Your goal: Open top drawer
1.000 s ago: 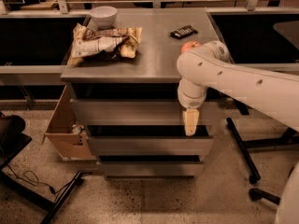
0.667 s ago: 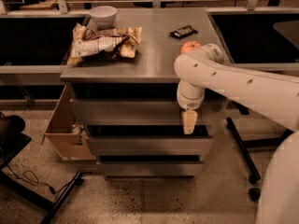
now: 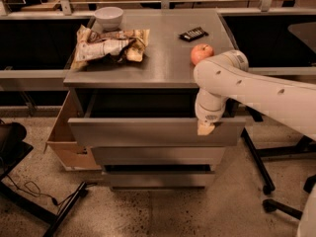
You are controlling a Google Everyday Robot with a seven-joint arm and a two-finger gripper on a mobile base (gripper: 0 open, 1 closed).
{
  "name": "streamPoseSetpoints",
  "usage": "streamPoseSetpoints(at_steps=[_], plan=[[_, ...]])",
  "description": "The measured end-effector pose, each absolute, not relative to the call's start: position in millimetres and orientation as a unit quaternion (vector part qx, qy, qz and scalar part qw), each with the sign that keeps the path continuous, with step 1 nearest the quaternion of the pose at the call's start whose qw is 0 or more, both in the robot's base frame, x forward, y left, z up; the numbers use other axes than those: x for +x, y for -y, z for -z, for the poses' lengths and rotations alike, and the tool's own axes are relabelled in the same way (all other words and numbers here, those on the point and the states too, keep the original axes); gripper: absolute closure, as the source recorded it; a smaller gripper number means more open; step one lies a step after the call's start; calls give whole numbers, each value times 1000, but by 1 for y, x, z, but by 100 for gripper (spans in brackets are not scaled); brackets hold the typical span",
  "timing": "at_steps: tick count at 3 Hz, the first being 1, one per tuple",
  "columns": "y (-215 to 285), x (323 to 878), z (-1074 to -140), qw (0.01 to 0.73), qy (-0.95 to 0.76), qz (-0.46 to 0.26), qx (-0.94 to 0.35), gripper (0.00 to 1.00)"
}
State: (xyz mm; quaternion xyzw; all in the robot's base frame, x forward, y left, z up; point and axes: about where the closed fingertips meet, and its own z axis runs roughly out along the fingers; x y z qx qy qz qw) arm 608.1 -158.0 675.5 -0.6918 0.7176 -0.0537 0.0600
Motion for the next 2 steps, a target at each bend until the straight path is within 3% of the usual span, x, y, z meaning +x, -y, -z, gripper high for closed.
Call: streamPoseSetpoints(at_steps=[1,2], plan=[[158,608,-684,60,-718,54,-692,94],[158,608,-687,60,-718,53,-692,100]])
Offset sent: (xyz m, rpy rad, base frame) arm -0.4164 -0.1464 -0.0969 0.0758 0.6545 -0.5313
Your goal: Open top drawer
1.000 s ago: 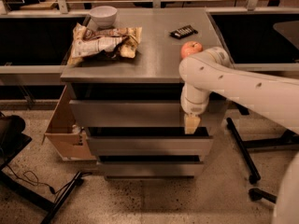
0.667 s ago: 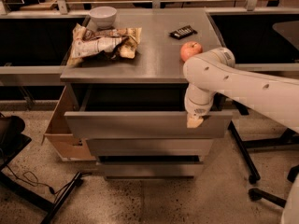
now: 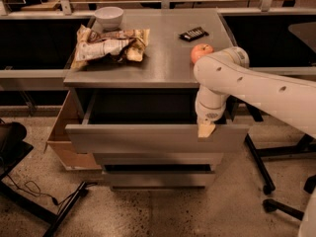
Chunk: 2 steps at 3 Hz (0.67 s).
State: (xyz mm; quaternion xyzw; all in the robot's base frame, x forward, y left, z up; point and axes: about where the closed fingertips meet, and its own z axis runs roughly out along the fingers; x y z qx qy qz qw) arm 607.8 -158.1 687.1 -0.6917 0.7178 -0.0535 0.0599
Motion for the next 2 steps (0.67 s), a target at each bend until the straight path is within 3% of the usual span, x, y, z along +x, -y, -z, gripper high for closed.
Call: streamPoseSetpoints(at_steps=[2], plan=[[159,576,-691,61,-737,31,-673,100]])
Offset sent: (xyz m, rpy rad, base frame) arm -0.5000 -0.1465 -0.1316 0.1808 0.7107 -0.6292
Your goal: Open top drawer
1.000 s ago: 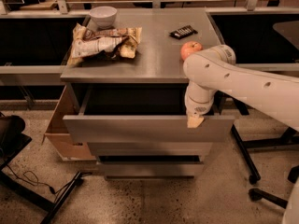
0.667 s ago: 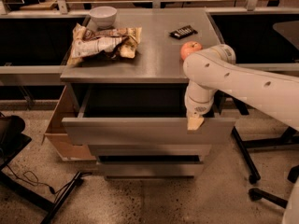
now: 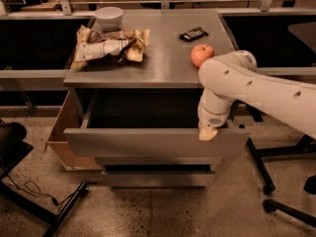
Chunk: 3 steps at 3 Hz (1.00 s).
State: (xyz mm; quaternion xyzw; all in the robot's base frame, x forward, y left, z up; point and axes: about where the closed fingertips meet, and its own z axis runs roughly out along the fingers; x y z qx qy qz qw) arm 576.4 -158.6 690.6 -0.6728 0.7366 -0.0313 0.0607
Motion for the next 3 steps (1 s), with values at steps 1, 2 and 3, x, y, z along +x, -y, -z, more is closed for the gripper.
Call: streamPoseSetpoints(at_steps=[1,2,3], plan=[[149,559,-701,84,-752,18,-654,100],[153,549,-697,79,-756,11,-650,100],[153,549,-697,79,-756,11,-650,100]])
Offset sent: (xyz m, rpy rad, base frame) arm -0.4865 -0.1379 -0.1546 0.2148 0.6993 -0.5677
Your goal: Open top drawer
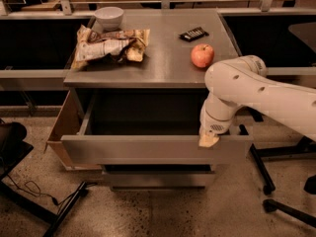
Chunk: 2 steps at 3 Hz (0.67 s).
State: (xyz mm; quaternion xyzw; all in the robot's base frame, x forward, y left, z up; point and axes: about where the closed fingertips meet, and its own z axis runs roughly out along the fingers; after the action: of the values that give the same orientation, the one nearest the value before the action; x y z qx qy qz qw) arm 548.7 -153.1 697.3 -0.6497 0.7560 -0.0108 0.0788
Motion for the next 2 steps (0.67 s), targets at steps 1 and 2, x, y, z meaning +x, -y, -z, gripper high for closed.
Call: streamPoseSetpoints(at_steps=[1,2], plan=[[151,546,-693,76,-757,3,-649,100],[155,534,-687,68,-762,-11,-644,100]])
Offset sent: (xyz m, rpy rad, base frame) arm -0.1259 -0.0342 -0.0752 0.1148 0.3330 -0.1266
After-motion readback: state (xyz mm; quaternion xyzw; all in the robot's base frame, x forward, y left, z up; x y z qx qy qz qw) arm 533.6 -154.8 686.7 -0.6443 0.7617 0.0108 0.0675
